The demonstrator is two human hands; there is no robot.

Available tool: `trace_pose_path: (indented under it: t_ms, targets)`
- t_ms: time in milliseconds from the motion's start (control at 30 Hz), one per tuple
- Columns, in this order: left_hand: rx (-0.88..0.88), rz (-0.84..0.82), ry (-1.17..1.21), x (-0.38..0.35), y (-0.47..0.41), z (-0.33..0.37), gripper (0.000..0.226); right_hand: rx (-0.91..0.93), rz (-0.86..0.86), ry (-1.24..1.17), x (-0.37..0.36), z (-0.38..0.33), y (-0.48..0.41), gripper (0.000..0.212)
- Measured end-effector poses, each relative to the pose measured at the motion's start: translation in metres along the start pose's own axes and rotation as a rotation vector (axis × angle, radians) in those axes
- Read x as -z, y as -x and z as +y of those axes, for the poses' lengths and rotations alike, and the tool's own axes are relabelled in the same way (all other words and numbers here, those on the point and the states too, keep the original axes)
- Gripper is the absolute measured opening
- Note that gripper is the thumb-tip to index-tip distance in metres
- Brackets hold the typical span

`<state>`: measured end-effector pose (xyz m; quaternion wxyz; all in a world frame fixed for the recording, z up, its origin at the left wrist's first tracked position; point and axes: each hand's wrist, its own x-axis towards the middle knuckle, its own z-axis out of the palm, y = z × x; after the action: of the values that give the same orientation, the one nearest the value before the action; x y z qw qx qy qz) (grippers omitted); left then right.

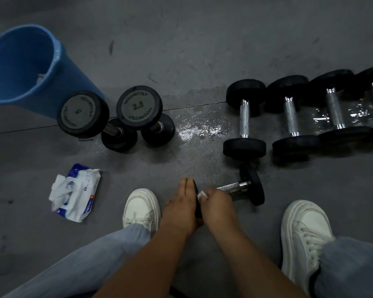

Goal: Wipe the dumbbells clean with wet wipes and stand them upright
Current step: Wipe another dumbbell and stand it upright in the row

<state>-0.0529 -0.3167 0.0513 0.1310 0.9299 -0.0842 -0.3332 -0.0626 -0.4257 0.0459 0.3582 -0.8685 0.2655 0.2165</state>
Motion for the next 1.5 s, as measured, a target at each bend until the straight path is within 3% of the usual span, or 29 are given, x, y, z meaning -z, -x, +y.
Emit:
trace_pose_path:
  t_ms: [167, 300, 467, 567, 700, 867, 933, 1000, 1100, 1167, 1267, 1400, 1500]
  targets:
    - [0.009, -0.008, -0.003, 0.004, -0.002, 0.001, 0.113, 0.023, -0.062, -0.004, 0.0, 0.0, -0.007, 0.026]
    - [0.014, -0.004, -0.001, 0.003, 0.003, 0.004, 0.1, 0.002, -0.057, 0.101, 0.0, -0.001, 0.0, 0.028]
    - [0.002, 0.014, 0.011, 0.005, 0.001, 0.004, 0.101, 0.057, 0.012, -0.119, -0.006, 0.005, 0.009, 0.022]
    - [0.009, 0.006, -0.008, 0.001, 0.003, 0.004, 0.109, -0.186, -0.061, -0.171, -0.021, 0.029, 0.029, 0.022]
    - [0.029, -0.031, -0.022, 0.002, -0.001, 0.002, 0.117, -0.689, -0.175, -1.037, -0.022, 0.027, 0.005, 0.011]
    - [0.021, -0.024, -0.016, 0.002, 0.0, 0.002, 0.119, -0.872, -0.217, -1.452, -0.015, 0.016, 0.023, 0.011]
    - [0.024, -0.031, -0.027, 0.001, 0.0, 0.002, 0.118, -0.897, -0.198, -1.4, -0.011, 0.008, 0.018, 0.012]
    - [0.023, -0.031, -0.024, 0.0, 0.0, 0.001, 0.118, -0.781, -0.159, -1.209, -0.007, 0.0, 0.011, 0.011]
    - [0.014, -0.006, -0.004, 0.0, -0.001, 0.0, 0.113, -0.461, -0.044, -0.929, -0.007, -0.004, 0.012, 0.01]
    - [-0.006, 0.026, 0.013, 0.001, 0.0, 0.001, 0.104, -0.207, 0.072, -0.596, -0.008, -0.004, 0.01, 0.014]
    - [-0.021, 0.041, 0.023, 0.001, 0.003, 0.003, 0.099, 0.037, 0.068, -0.188, -0.007, 0.0, 0.012, 0.019]
    - [0.001, 0.012, 0.017, -0.002, 0.003, 0.001, 0.11, 0.09, -0.019, -0.012, -0.003, 0.011, 0.015, 0.026]
    - [-0.013, 0.028, 0.016, -0.001, 0.001, 0.0, 0.107, 0.129, 0.037, -0.11, -0.005, 0.001, 0.003, 0.023]
